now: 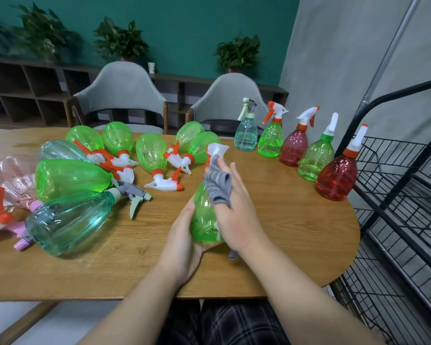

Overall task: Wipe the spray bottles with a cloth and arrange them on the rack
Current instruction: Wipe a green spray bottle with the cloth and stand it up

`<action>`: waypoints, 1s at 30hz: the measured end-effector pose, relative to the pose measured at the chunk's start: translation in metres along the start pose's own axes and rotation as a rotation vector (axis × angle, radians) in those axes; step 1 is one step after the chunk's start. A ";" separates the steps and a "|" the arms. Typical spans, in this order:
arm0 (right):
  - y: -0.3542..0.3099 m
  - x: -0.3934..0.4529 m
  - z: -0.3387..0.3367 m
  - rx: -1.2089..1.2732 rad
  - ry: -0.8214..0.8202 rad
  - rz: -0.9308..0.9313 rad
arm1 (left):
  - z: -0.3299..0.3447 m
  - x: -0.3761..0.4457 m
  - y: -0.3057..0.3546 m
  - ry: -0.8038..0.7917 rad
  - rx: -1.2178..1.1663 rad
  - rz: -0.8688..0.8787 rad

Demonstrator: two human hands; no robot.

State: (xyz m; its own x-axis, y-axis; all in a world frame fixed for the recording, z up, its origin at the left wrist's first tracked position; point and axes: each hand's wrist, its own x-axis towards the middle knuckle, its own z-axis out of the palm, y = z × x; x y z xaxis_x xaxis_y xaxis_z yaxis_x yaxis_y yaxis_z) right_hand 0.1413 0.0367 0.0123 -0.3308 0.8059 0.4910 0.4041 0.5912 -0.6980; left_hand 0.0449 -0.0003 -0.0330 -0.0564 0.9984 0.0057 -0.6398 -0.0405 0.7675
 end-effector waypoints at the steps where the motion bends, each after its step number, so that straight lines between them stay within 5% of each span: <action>1: 0.006 -0.001 0.000 -0.035 -0.011 -0.009 | 0.000 0.000 0.000 0.001 0.010 -0.007; 10: 0.019 -0.024 -0.003 0.103 0.002 -0.156 | 0.005 -0.007 0.002 -0.081 0.081 0.008; 22: 0.026 -0.051 -0.003 0.158 0.005 -0.371 | 0.001 -0.001 -0.001 0.082 0.037 0.000; 25: 0.018 -0.056 -0.010 0.532 0.041 -0.154 | 0.001 0.001 -0.003 0.137 0.047 0.074; 28: 0.009 -0.047 -0.025 1.169 0.348 0.391 | 0.000 0.001 -0.004 0.113 0.018 0.084; 30: 0.010 -0.033 -0.037 1.354 0.506 0.581 | -0.002 0.000 -0.003 0.092 0.004 0.072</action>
State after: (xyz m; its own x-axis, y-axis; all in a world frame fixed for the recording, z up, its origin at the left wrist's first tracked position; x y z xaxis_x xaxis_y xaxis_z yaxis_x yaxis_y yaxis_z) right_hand 0.1878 0.0171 0.0077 0.0169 0.9967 -0.0795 -0.7646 -0.0384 -0.6434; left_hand 0.0456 -0.0006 -0.0362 -0.1728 0.9850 0.0023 -0.6286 -0.1121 0.7696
